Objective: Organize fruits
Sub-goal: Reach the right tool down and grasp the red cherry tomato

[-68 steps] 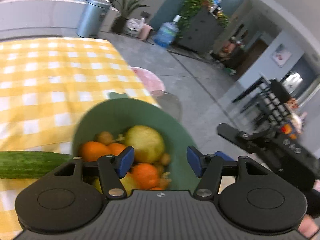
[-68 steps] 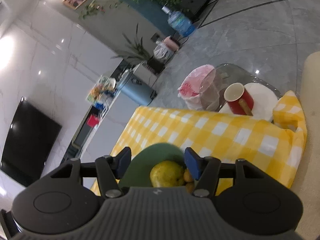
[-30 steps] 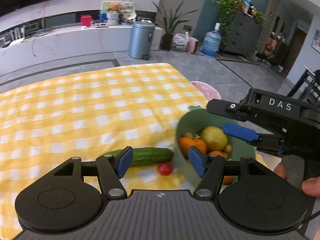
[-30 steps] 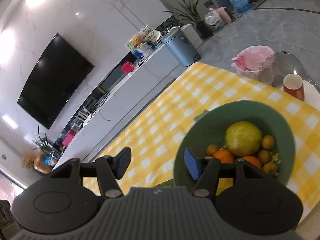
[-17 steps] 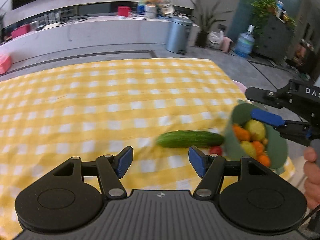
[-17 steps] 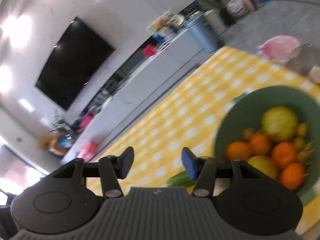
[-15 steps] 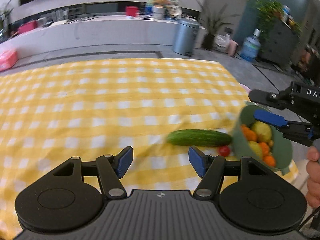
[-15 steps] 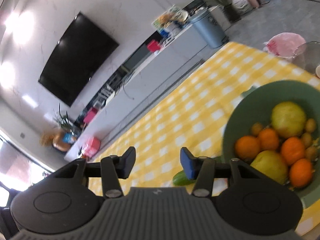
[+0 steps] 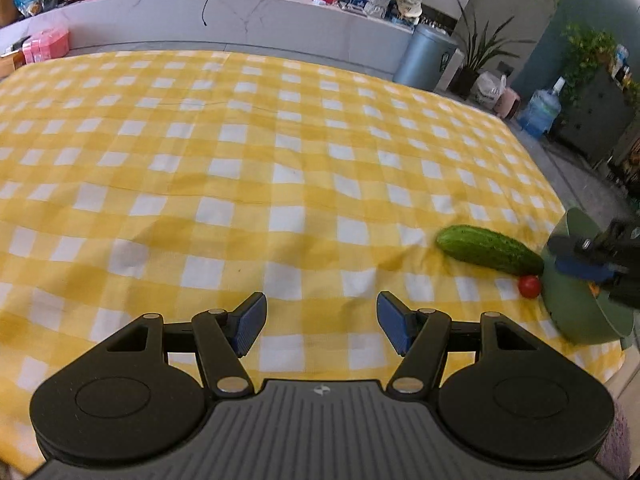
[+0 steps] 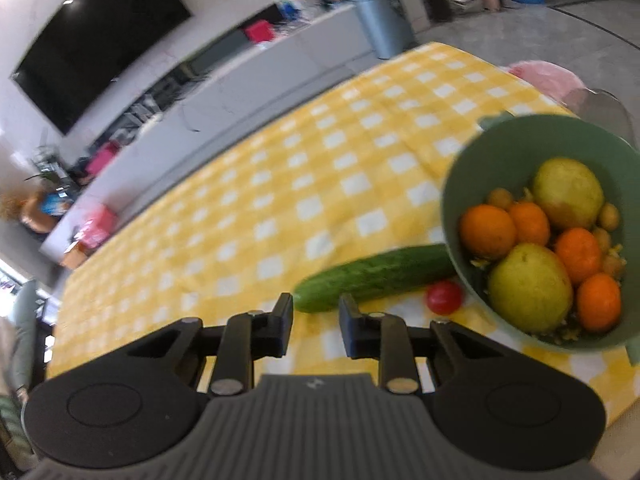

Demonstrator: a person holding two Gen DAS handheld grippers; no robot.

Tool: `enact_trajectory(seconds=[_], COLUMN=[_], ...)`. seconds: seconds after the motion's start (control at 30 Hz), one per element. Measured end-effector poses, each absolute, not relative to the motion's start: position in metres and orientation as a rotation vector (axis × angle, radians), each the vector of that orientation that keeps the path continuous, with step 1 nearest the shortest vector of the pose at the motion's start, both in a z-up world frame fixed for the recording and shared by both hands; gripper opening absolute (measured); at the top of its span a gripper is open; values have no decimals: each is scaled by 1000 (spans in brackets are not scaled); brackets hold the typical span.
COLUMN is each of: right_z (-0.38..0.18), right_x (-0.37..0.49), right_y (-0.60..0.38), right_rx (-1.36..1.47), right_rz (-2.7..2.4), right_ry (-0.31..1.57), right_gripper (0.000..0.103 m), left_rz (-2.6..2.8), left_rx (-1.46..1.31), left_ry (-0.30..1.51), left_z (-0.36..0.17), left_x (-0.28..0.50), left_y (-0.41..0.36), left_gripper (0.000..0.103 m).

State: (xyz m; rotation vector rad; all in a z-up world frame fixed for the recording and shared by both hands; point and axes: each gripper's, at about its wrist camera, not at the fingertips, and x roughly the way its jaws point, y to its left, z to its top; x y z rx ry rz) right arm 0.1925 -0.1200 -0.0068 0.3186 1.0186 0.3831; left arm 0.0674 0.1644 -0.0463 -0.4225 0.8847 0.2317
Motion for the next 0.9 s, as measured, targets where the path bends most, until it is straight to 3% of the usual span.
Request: enact_trajectory(seconds=[0.2,0.37,0.63,0.9], right_z=[-38,-58,-88,-102], right_x=[199,207,211,208], right_y=[-114,-124,-172,-182], right_rx=[195,262,704,848], right_rz=[146,28,-167,-178], right_ry=[1037,1053,1026,1010], right_gripper=[23,23,24,25], left_rz=[168,95,8,3], left_rx=[-437,-425,-505,-531], left_ry=[871,836,856,865], left_z=[-58,-61,-72,-76], left_x=[72,76,82,82], left_y=[160,148,146,148], left_gripper=[74,74,74,74])
